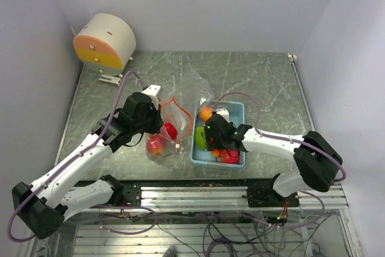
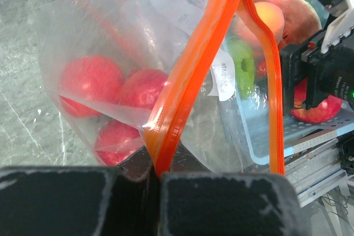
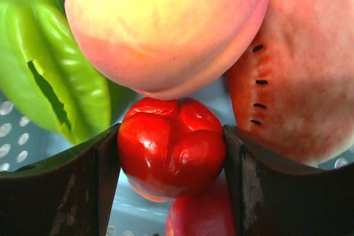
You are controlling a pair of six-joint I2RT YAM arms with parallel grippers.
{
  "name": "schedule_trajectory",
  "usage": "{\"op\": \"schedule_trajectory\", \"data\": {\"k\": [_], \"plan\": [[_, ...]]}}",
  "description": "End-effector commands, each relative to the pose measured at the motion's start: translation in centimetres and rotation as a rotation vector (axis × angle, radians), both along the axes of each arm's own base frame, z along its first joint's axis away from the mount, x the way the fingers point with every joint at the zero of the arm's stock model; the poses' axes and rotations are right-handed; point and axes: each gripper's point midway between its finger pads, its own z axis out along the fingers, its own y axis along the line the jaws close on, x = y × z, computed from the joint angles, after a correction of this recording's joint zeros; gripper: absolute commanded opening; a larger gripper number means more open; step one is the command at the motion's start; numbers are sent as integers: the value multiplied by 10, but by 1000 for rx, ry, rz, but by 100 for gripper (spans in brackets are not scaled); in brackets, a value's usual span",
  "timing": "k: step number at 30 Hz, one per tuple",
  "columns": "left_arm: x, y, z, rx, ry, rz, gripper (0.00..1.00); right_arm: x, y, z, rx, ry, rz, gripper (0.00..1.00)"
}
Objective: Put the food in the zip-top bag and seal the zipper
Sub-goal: Pick up the fake fruit from the bin, then place the fake fruit in the zipper food storage bag.
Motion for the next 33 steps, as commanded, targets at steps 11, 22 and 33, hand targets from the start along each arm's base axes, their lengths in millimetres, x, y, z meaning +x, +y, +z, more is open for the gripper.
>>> {"op": "schedule_trajectory", "data": {"k": [11, 22, 33], "plan": [[2, 6, 6, 0, -32, 25, 7, 26, 16, 97, 119, -184, 44, 31], [1, 3, 4, -6, -22, 21, 7, 11, 103, 245, 666, -465, 427, 31], [1, -1, -1, -19, -9, 14, 7, 7, 162, 236, 752, -416, 537, 40]]}}
